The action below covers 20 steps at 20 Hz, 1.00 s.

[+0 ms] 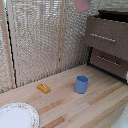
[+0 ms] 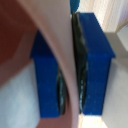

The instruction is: Propose to navigate your clamp on the clench of the first drawer. Use gentle force to register to the cabinet. Send posterior your swing mandate till over it lurks, a cup of pink essence. Fortify your grip after aiming concentric with the pink cup’s periphery. Manoeuvre the pink towards the cabinet's top. Drop your compression till the cup is resting inside.

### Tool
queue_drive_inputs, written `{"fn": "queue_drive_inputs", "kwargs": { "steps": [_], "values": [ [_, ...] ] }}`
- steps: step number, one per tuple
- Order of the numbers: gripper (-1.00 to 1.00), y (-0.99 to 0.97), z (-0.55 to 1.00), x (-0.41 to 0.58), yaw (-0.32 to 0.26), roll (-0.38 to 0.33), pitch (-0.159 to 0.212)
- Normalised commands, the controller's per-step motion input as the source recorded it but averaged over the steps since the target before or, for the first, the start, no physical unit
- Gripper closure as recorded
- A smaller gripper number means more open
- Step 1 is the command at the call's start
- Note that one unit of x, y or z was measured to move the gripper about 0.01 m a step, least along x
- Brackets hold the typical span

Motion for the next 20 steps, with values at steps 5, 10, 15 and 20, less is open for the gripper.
{"fn": "queue_drive_inputs", "kwargs": {
  "steps": [5,10,15,20],
  "values": [
    [1.0,-1.0,0.83,-0.042,-0.03,0.08,0.054],
    [1.0,-1.0,0.39,-0.059,0.0,0.113,0.016],
    [1.0,-0.78,-0.14,0.015,-0.001,0.143,0.05],
    [1.0,-0.49,-0.33,0.069,0.003,0.123,0.059]
  ]
}}
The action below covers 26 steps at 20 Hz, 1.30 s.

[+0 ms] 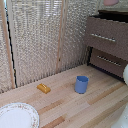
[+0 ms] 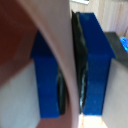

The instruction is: Propose to navigate your clamp on the clench of the first drawer. Use gentle force to register to the cabinet. Send posterior your swing mandate till over it lurks, a cup of pink essence. Fortify your grip after aiming concentric with the pink cup’s periphery. Manoeuvre the pink towards the cabinet's top. Drop your compression till the cup is resting inside.

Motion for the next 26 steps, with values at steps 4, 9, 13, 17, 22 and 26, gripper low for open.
{"fn": "queue_drive_inputs", "kwargs": {
  "steps": [4,9,13,17,22,26],
  "values": [
    [1.0,-0.54,-0.29,0.0,0.014,0.059,0.067],
    [1.0,-0.82,0.17,-0.009,0.045,0.086,0.123],
    [1.0,-0.44,0.11,-0.022,0.038,0.092,0.035],
    [-1.0,-0.02,0.08,0.014,0.0,0.007,-0.009],
    [-1.0,-0.06,0.91,0.211,0.037,0.02,-0.018],
    [-1.0,-0.05,0.91,0.152,0.047,0.034,-0.002]
  ]
}}
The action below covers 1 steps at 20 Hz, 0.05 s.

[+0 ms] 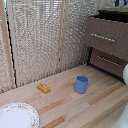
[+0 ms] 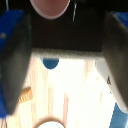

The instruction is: Propose to navigate your clamp on the clench of the first drawer. Use gentle force to register to the cabinet. Send posterior your swing mandate till over it lurks, a cup of pink essence. Fortify your grip after aiming concentric with the pink cup’s periphery. Manoeuvre the pink towards the cabinet's top. Drop your compression till the cup is resting inside.

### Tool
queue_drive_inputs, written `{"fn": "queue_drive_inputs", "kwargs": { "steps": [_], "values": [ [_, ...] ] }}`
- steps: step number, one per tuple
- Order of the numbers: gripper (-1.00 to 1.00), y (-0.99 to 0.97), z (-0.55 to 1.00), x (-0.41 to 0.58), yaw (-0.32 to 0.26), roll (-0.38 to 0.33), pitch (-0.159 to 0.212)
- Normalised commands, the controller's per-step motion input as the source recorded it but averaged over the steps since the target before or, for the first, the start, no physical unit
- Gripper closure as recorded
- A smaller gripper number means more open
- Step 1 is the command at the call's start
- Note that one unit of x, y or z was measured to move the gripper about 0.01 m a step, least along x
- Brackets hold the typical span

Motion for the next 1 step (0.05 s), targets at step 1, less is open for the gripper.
{"fn": "queue_drive_inputs", "kwargs": {
  "steps": [1],
  "values": [
    [-1.0,0.0,0.3,0.08,0.0,0.0,0.0]
  ]
}}
